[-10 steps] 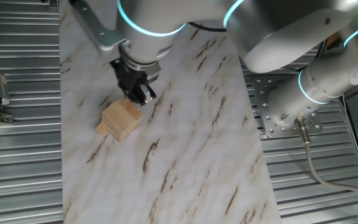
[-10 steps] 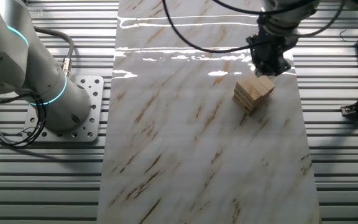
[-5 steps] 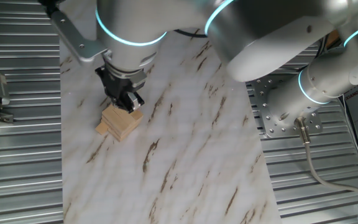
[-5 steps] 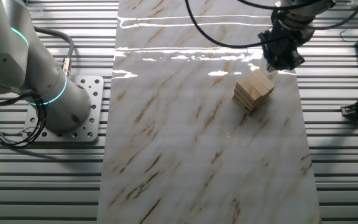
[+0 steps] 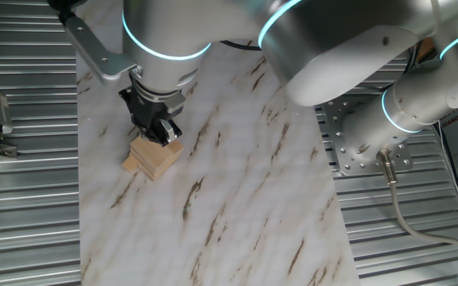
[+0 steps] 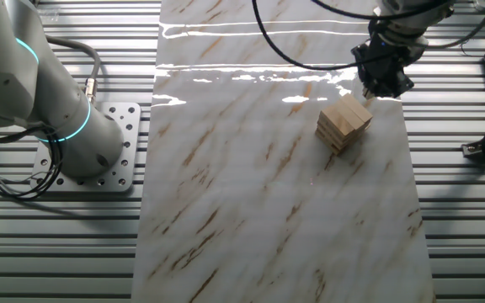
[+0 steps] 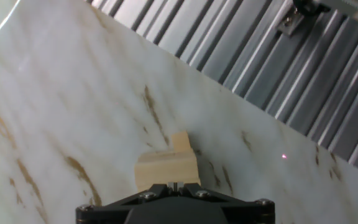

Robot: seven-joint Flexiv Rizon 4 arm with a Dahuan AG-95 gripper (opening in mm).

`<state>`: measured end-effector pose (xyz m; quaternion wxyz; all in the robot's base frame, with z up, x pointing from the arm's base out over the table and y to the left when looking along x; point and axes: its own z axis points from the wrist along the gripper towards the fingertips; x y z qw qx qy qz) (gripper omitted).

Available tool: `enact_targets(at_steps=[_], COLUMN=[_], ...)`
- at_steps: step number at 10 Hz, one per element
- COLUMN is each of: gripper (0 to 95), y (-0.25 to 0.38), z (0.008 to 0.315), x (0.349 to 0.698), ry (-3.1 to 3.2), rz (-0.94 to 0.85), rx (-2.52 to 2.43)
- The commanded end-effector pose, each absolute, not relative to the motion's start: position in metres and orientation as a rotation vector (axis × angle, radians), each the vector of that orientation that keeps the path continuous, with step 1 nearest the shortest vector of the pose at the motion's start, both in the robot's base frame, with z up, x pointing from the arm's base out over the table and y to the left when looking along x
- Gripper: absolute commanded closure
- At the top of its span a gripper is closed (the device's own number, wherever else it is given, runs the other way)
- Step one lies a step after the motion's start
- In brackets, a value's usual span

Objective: Play Jenga

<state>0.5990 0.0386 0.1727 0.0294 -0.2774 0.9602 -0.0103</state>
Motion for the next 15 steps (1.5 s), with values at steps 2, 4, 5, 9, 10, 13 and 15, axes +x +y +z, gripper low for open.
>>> enact_targets(at_steps=[2,4,5,9,10,13,15], gripper=[95.0,95.0,95.0,95.0,95.0,95.0,95.0], y=[0.0395,0.0394,0.0394,0.0394,0.0394,0.0394,0.0394], z=[0.1731,0.1729,0.1729,0.1729,0.1729,0.1729,0.1729], x=[0.6003,0.6004,0.6004,0.6004,0.6004,0.6004,0.6004], ry=[2.962,2.964,2.963,2.965,2.961,2.933,2.927], rz=[-0.025,-0.024,-0.025,-0.027,-0.022,-0.002,0.008], rx=[-0.860,-0.858,-0.857,-0.863,-0.884,-0.983,-0.972])
